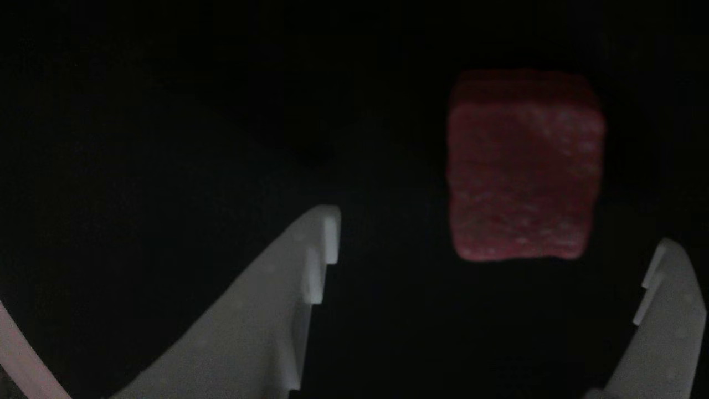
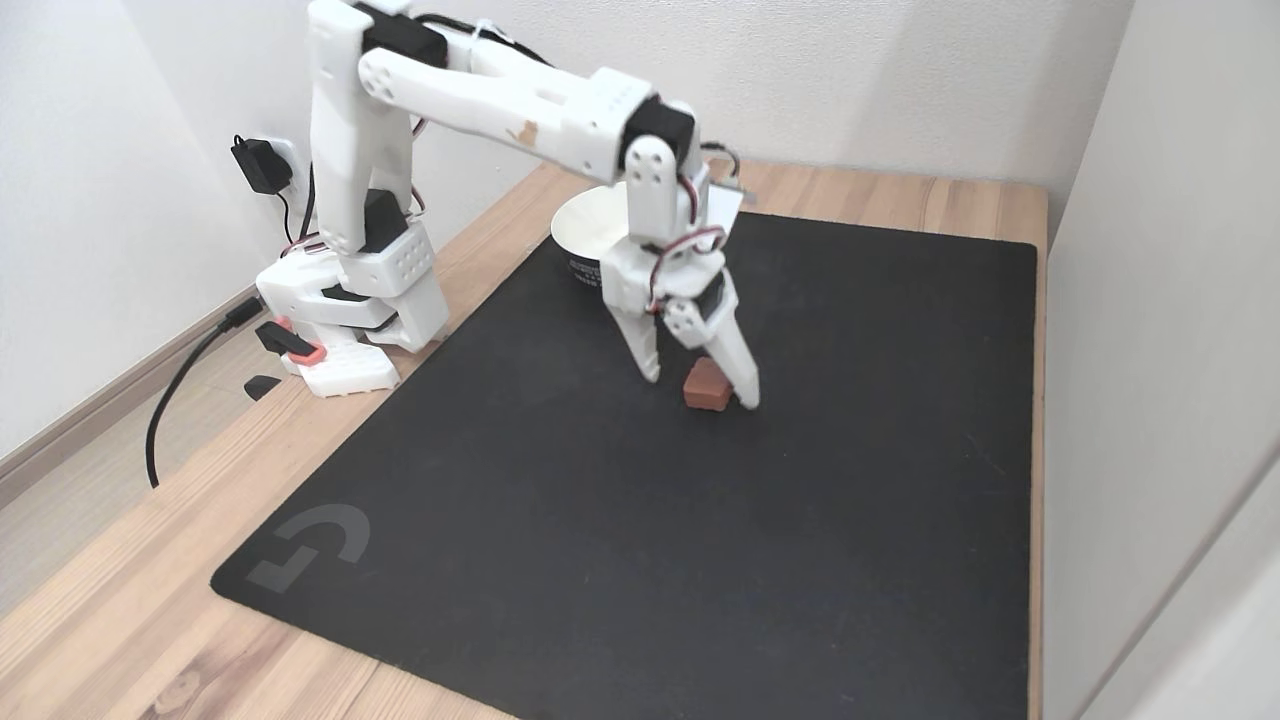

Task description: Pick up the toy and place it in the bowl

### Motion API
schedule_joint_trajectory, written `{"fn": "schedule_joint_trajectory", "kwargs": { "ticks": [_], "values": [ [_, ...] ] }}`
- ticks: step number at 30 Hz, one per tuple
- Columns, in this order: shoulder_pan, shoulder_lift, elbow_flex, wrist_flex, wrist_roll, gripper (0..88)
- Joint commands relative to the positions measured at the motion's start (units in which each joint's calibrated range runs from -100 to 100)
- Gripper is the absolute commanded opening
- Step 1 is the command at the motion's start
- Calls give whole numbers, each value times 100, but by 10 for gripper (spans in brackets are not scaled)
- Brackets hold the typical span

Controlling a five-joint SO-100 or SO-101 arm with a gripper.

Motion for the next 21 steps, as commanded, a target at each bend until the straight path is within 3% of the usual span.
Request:
{"fn": "schedule_joint_trajectory", "kwargs": {
  "ticks": [1, 7, 13, 16, 19, 21],
  "values": [
    [-69, 282, -317, -159, 46, 391],
    [-78, 732, -732, -184, 56, 390],
    [-78, 774, -741, -184, 375, 385],
    [-78, 774, -741, -193, 375, 289],
    [-78, 774, -741, -261, 375, 71],
    [-69, 774, -723, -396, 375, 26]
  ]
}}
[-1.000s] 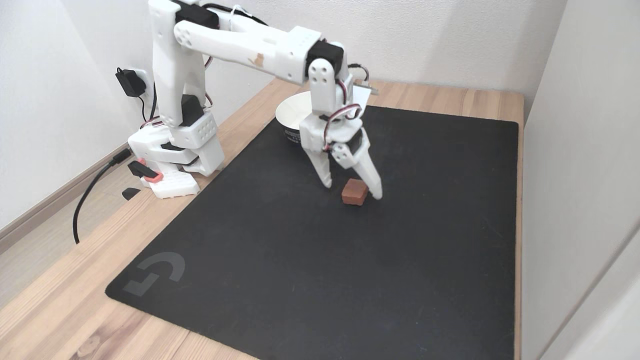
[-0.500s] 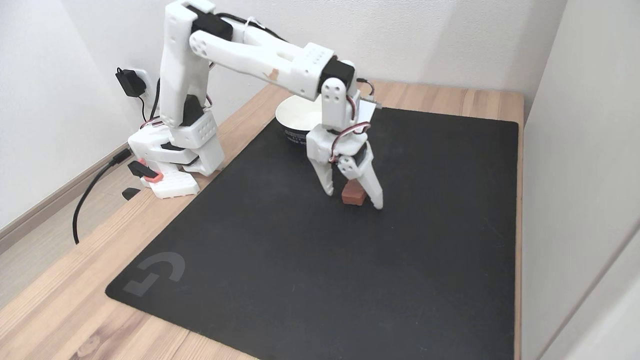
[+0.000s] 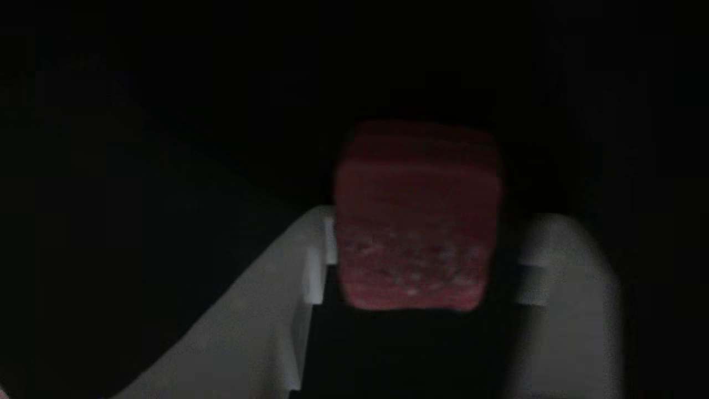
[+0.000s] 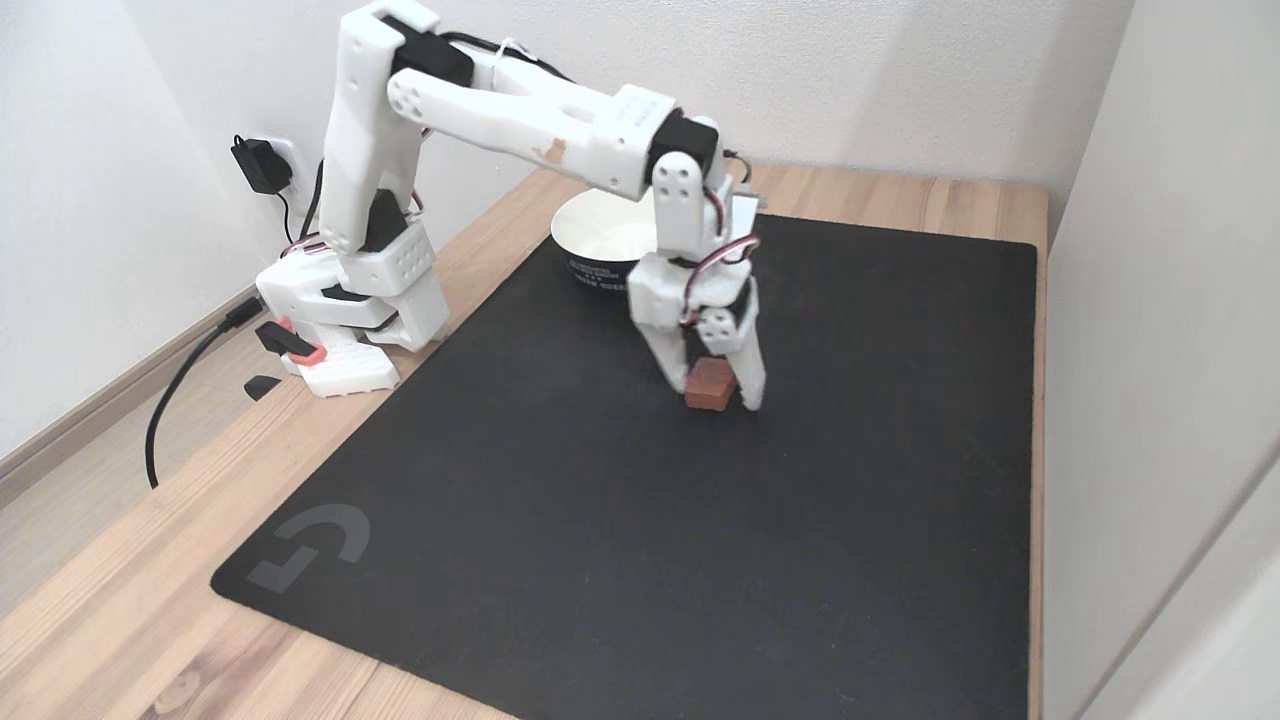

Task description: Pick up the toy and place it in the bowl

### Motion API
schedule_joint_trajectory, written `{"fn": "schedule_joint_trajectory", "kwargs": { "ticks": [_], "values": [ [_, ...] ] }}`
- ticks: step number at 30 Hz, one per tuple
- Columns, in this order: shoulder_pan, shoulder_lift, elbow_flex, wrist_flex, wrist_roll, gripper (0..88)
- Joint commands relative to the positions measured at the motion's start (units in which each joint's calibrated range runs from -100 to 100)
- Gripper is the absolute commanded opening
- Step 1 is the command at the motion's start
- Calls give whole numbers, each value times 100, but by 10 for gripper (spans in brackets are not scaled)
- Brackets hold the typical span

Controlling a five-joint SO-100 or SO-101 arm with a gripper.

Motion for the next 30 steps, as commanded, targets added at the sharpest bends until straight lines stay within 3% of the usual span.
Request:
{"fn": "schedule_joint_trajectory", "kwargs": {
  "ticks": [1, 15, 23, 30],
  "values": [
    [31, 25, 70, -177, 35, 28],
    [-128, -601, 151, -41, 40, 24],
    [-981, -2668, 1278, 86, 463, 24],
    [-2244, -4060, 3089, -1023, 818, 24]
  ]
}}
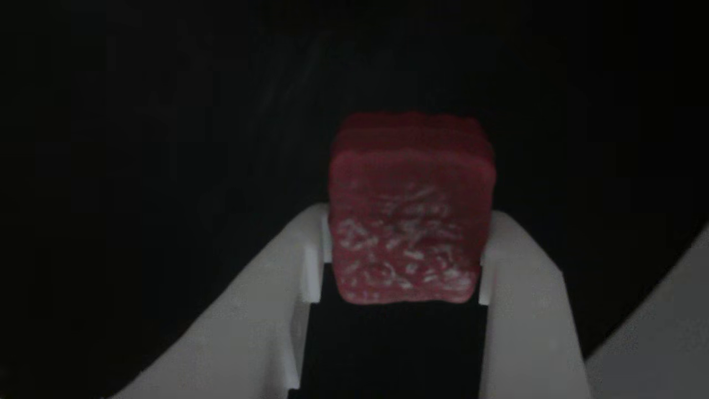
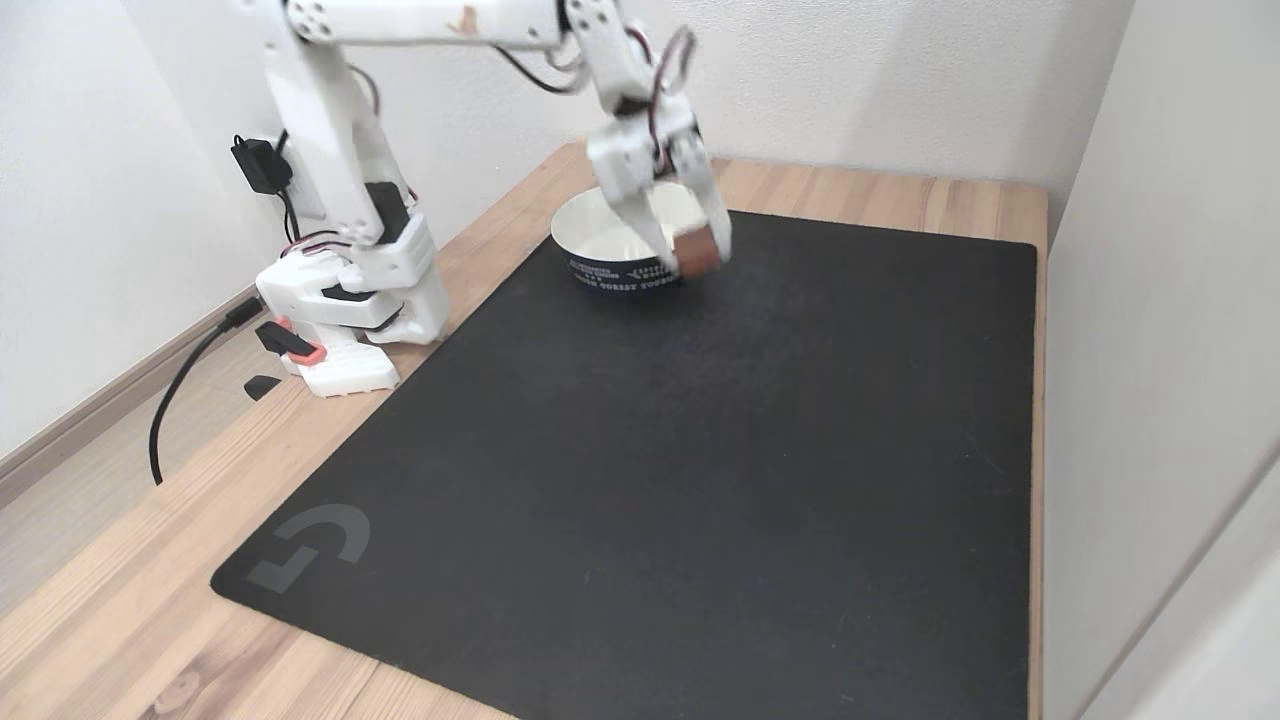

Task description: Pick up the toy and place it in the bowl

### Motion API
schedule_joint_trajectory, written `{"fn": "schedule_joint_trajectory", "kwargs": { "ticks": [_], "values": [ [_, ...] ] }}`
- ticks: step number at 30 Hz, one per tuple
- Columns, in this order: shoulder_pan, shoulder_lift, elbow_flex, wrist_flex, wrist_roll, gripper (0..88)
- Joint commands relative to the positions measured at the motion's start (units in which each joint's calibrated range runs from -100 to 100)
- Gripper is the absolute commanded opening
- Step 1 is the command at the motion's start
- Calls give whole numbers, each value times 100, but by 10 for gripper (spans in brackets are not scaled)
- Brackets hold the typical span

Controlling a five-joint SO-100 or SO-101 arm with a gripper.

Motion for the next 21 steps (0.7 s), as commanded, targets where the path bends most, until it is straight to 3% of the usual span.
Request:
{"fn": "schedule_joint_trajectory", "kwargs": {
  "ticks": [1, 9, 21],
  "values": [
    [-706, -830, 915, -652, 164, 24],
    [-2111, -1722, 2402, -1635, 425, 24],
    [-2303, -1955, 3096, -1702, 451, 29]
  ]
}}
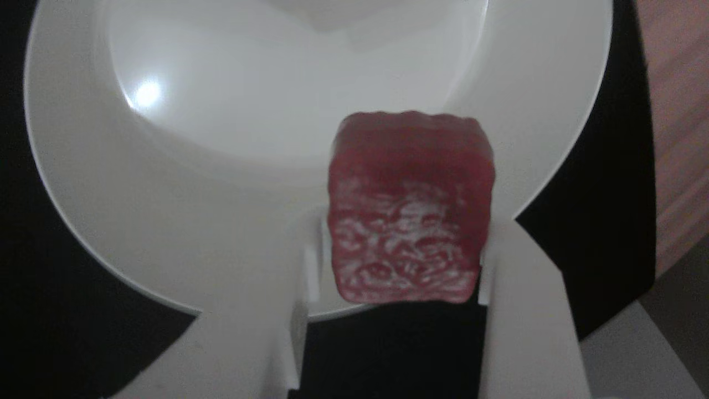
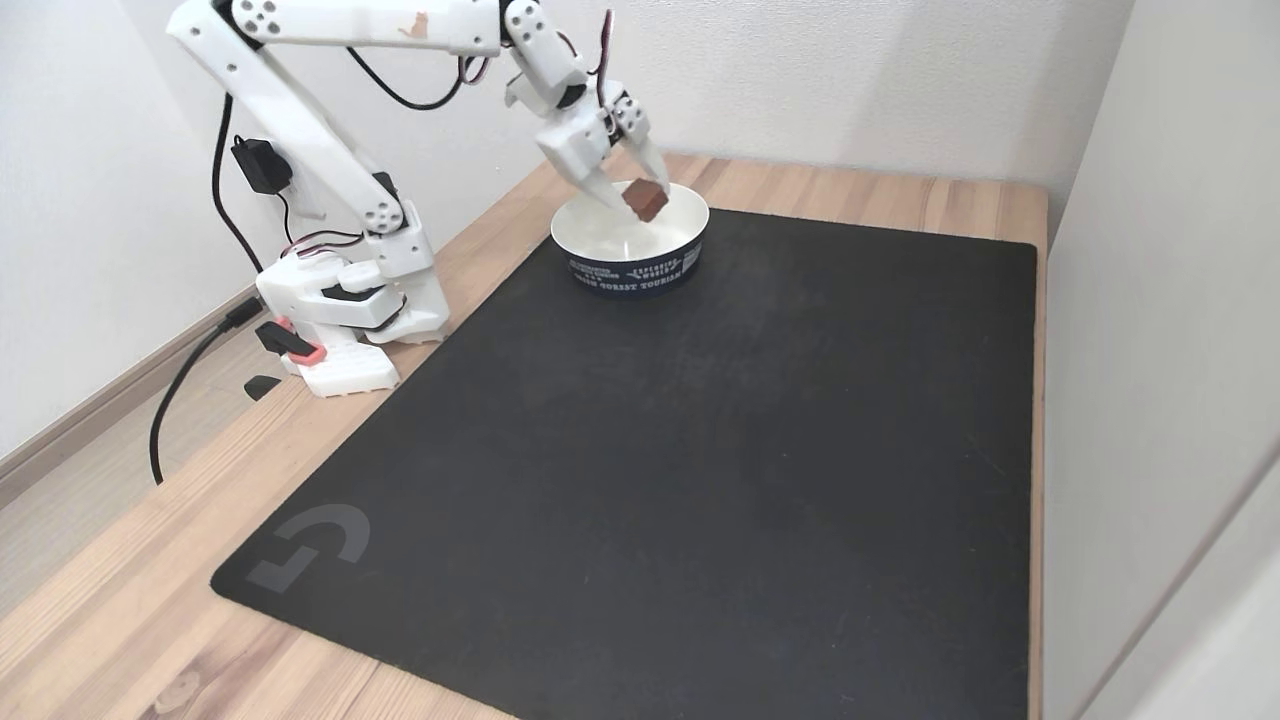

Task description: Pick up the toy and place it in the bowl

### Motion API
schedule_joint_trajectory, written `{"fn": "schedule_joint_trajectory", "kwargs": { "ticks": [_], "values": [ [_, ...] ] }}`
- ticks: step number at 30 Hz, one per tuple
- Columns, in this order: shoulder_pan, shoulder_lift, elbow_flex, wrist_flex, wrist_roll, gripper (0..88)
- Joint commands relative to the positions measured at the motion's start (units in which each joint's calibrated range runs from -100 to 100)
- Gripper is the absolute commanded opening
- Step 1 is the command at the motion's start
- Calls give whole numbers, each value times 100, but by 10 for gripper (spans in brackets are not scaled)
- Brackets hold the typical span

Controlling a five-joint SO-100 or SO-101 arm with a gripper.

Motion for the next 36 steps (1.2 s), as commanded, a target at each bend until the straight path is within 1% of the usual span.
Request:
{"fn": "schedule_joint_trajectory", "kwargs": {
  "ticks": [1, 4, 6, 7, 12, 15, 20, 25, 26, 30, 31, 32, 34, 35, 36],
  "values": [
    [-64, -207, 204, -73, 29, 30],
    [-31, -207, 195, -73, 24, 32],
    [-31, -207, 186, -73, 13, 59],
    [-23, -207, 213, -73, 19, 126],
    [-31, -207, 222, -73, 24, 342],
    [-23, -207, 159, -73, 24, 369],
    [103, -215, -355, -242, 24, 370],
    [705, -215, -1617, -234, 24, 369],
    [1165, -215, -1932, -225, 24, 369],
    [2236, -215, -2149, -234, 24, 368],
    [2805, -215, -2131, -183, 29, 365],
    [3064, -215, -2095, -141, 29, 350],
    [3583, -215, -1878, -132, 29, 264],
    [3959, -232, -1635, -124, 29, 147],
    [4118, -282, -1473, -124, 24, 80]
  ]
}}
